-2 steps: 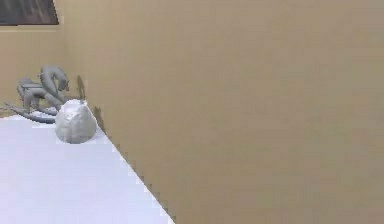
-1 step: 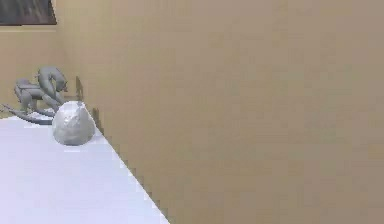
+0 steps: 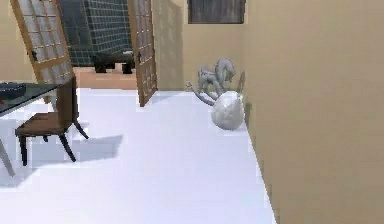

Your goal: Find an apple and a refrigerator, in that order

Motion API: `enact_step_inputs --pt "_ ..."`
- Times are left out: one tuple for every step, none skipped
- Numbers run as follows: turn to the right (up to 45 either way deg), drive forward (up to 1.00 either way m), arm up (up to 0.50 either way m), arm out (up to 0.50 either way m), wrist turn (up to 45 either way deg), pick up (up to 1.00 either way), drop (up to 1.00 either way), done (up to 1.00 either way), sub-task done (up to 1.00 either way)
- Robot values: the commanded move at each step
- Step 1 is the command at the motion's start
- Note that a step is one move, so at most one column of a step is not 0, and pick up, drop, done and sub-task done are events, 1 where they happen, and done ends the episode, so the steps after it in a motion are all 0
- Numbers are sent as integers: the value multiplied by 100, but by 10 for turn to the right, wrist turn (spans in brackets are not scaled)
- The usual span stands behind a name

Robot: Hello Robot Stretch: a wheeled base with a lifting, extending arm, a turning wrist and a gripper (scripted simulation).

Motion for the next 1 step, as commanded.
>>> enact_step_inputs --pt "-450 0 0 0 0 0 0 0 0"
